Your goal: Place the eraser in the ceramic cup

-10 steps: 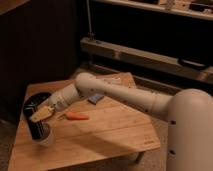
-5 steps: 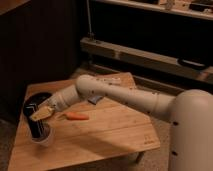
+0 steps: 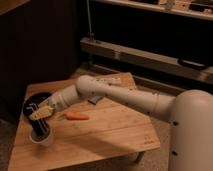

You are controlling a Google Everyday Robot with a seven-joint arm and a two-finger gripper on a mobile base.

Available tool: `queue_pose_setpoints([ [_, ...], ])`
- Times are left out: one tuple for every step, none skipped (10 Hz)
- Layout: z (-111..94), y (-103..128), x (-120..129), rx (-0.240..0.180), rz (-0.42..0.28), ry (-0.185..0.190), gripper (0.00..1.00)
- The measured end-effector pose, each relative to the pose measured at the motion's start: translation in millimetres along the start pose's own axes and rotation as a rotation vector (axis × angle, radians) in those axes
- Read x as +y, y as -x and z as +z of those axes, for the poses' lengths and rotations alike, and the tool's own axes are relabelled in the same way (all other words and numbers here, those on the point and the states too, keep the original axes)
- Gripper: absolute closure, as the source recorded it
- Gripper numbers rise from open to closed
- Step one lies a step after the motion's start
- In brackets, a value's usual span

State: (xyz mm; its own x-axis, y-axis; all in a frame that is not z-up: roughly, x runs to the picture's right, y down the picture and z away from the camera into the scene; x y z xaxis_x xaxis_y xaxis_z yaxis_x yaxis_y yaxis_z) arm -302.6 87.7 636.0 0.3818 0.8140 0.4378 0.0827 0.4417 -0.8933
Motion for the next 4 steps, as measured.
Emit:
queue_pose_setpoints([
  [-3,0,0,-0.010,0.001,0.003,0.20],
  [-6,2,-1,-0.027,0.004,0.007,0.20],
  [-13,4,-2,-0.057,0.014,0.013,0.20],
  [-15,3,-3,-0.062,0.016,0.010,0.20],
])
